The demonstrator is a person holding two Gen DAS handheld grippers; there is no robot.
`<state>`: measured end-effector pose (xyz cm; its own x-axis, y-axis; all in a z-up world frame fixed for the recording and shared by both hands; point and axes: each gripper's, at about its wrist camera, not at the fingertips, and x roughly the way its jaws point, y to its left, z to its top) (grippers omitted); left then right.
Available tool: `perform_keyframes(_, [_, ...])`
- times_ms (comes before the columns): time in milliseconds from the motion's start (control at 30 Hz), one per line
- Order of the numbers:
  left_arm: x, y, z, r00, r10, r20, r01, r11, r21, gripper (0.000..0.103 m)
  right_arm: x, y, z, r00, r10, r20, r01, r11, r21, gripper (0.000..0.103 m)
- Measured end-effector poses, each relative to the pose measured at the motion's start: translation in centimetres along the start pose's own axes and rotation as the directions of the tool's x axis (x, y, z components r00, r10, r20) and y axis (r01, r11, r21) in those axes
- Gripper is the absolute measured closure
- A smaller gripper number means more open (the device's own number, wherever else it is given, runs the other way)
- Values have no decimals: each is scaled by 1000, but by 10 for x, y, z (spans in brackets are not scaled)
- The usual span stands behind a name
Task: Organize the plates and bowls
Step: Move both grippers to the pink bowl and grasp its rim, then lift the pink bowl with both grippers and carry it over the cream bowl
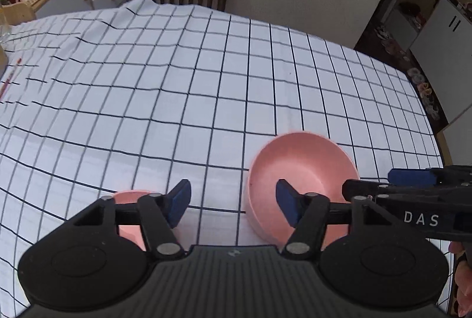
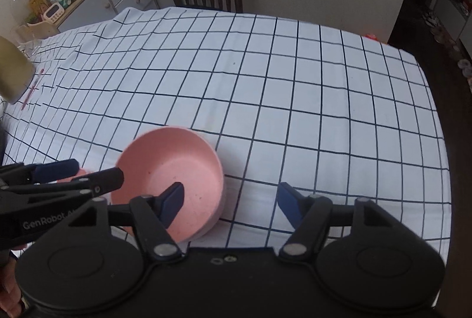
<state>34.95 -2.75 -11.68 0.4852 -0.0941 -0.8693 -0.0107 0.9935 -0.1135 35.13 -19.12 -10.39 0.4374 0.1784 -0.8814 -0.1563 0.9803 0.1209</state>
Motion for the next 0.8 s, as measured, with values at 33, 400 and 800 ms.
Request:
perform_keyframes(33, [4,-1,0,1000,-4,-9,4,1000,1,49,3,-1,0,1000,3,-5,-3,1000,2,47])
perform_keyframes(400, [19,-9,-5,998,-36,-52,37,999,11,92,18,2,-3,997,52,-53,-53,999,-6,88])
perform_keyframes(800, [5,-9,-14,998,-27,-58,29,999,36,95,9,9,-11,998,38,-55,-39,999,-12,92])
